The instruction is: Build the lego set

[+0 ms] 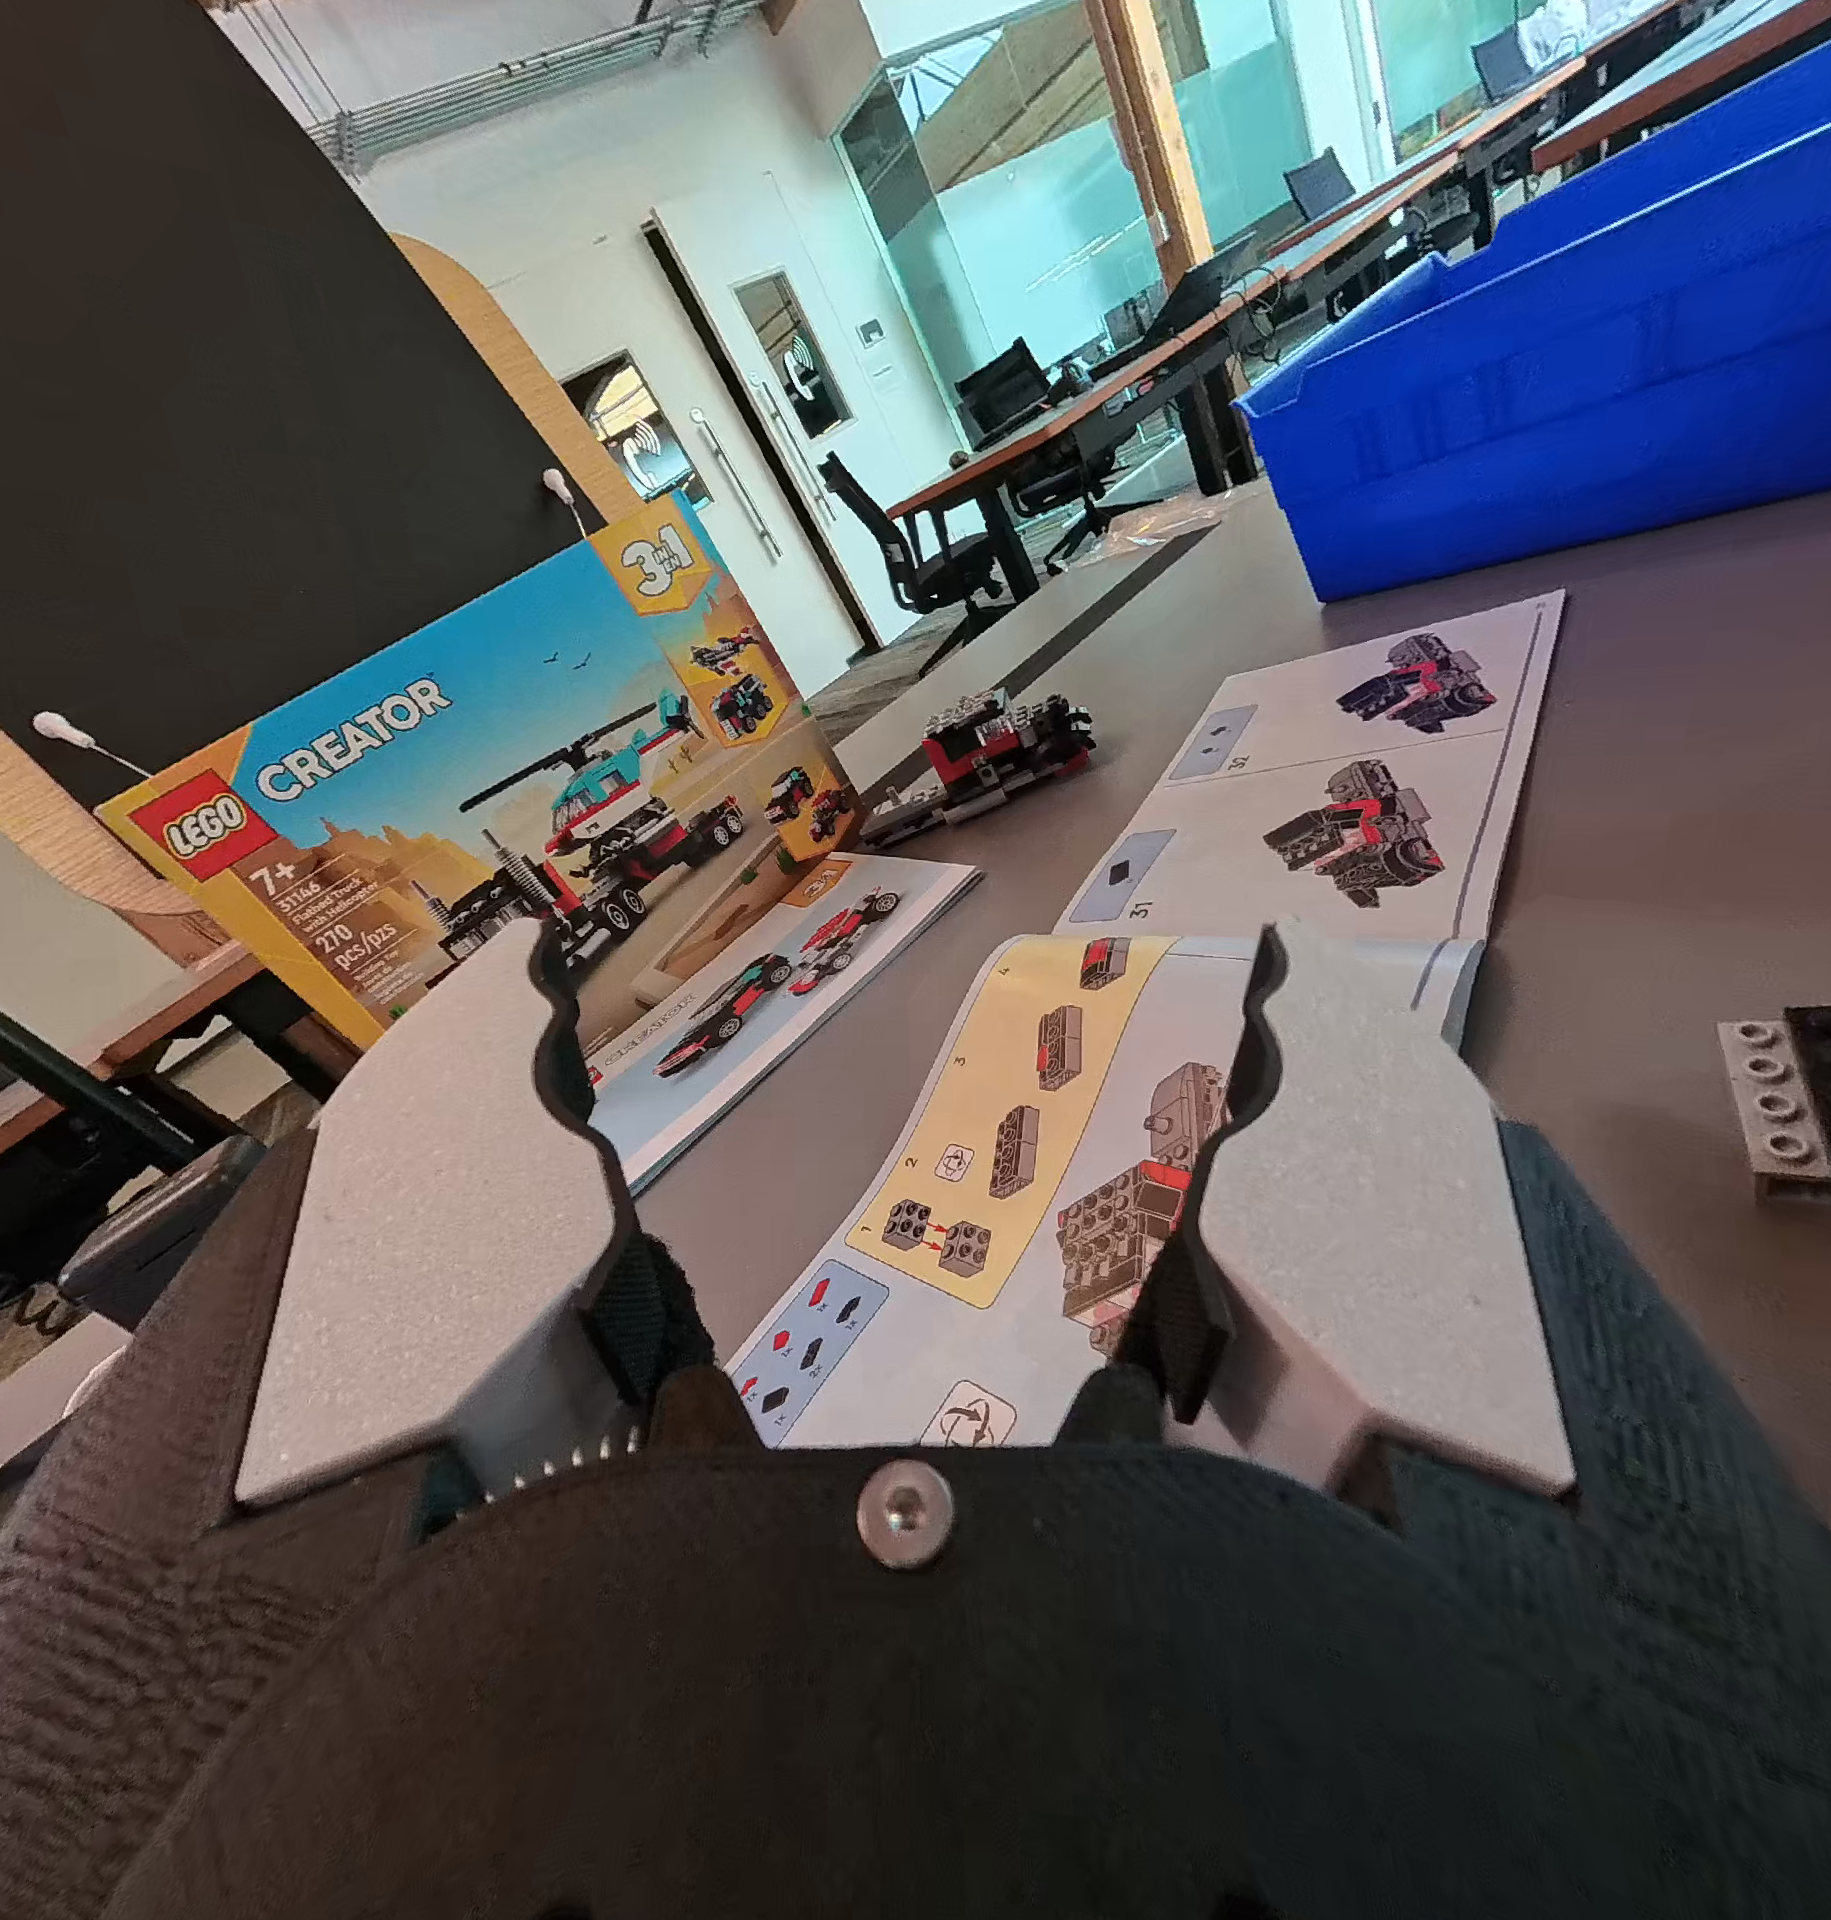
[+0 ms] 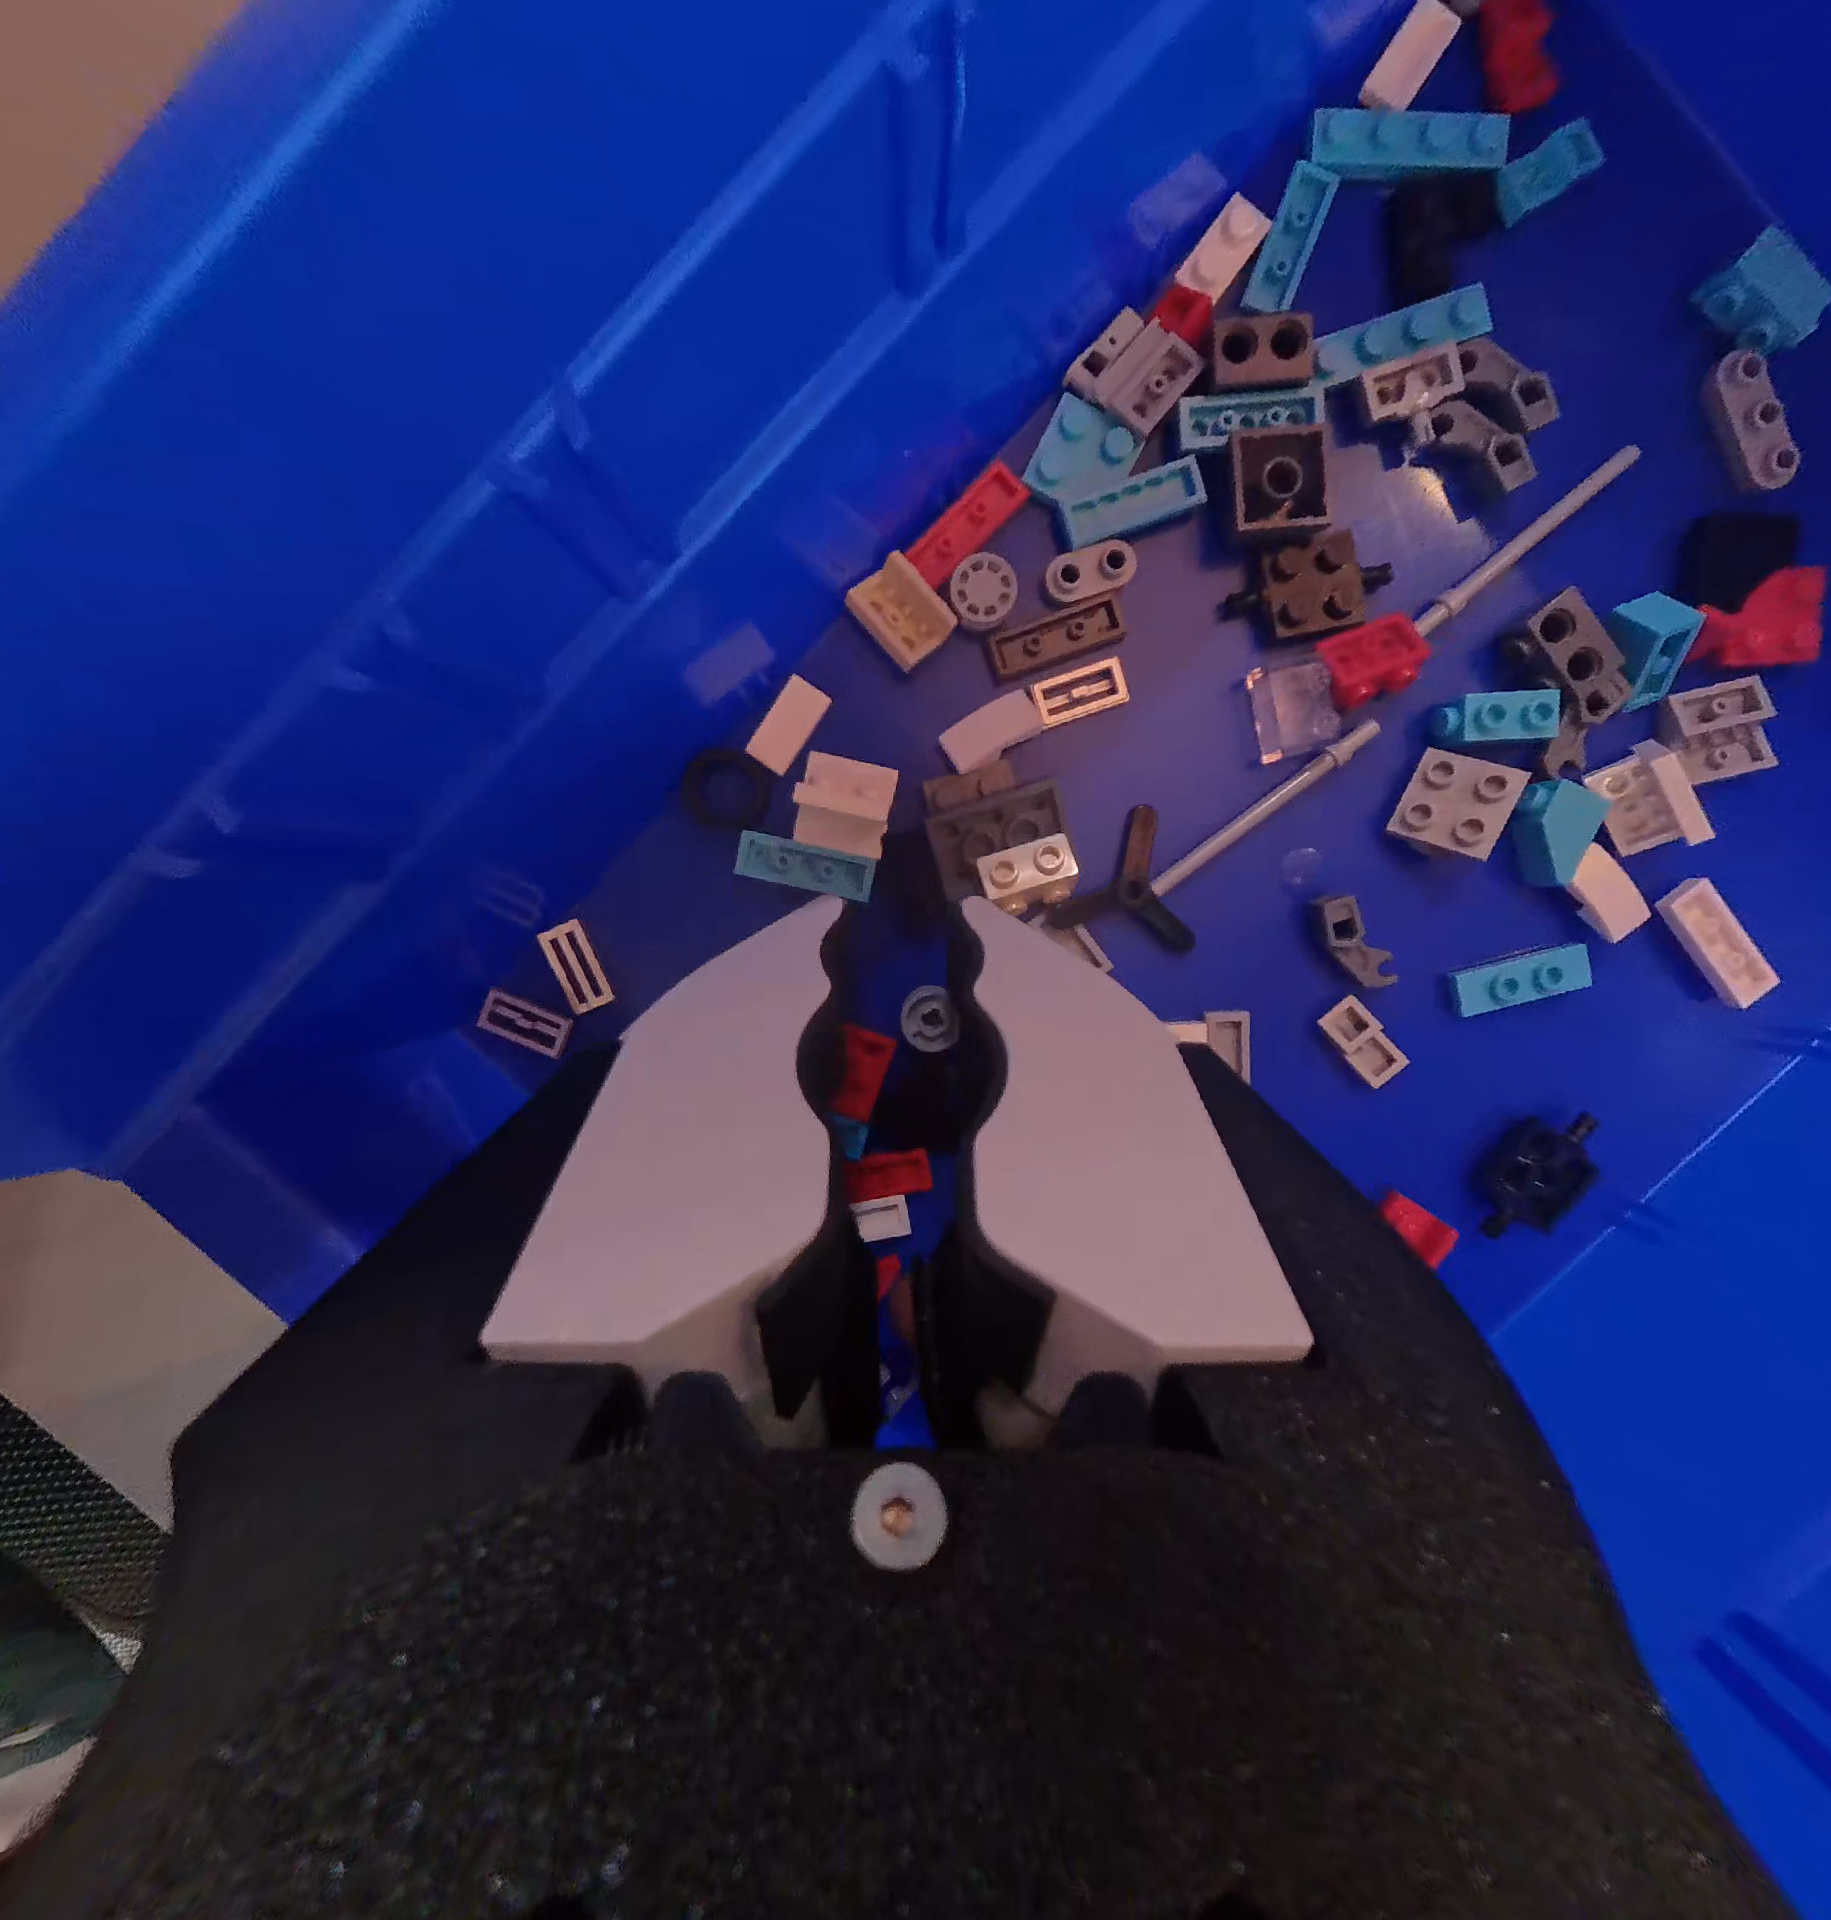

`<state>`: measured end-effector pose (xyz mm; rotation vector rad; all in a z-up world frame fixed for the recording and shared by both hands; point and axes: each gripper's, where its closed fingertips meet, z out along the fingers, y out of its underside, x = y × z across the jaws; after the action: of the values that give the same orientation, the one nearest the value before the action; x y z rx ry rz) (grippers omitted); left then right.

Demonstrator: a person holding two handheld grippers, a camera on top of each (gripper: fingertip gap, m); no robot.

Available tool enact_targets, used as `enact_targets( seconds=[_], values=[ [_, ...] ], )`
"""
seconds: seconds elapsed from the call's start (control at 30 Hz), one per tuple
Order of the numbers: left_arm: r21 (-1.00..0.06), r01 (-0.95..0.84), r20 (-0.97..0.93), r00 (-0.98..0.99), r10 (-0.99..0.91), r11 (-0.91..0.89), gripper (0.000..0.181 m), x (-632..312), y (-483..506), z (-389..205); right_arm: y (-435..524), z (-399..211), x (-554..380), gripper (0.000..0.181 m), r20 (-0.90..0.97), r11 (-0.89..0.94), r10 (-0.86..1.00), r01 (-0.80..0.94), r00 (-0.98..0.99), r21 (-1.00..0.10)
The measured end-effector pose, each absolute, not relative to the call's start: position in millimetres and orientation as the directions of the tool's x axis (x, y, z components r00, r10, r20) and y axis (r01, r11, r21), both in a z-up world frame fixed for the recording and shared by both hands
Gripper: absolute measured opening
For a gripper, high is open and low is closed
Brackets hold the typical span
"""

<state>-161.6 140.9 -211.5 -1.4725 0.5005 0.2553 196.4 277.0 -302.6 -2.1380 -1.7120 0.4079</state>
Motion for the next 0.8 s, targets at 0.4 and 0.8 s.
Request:
enact_targets(
  seconds=[0.4,0.8],
  values=[
    [-0.862,-0.502,-0.506,0.844,-0.176,0.075,0.120,-154,142,-219,280,-301,192,0.001,0.061,-0.076,0.991,0.876,0.119,-0.477],
    [-0.862,-0.501,-0.506,0.842,-0.187,0.078,0.120,-151,139,-219,281,-300,192,0.007,0.066,-0.066,0.992,0.876,0.111,-0.478]
  ],
)
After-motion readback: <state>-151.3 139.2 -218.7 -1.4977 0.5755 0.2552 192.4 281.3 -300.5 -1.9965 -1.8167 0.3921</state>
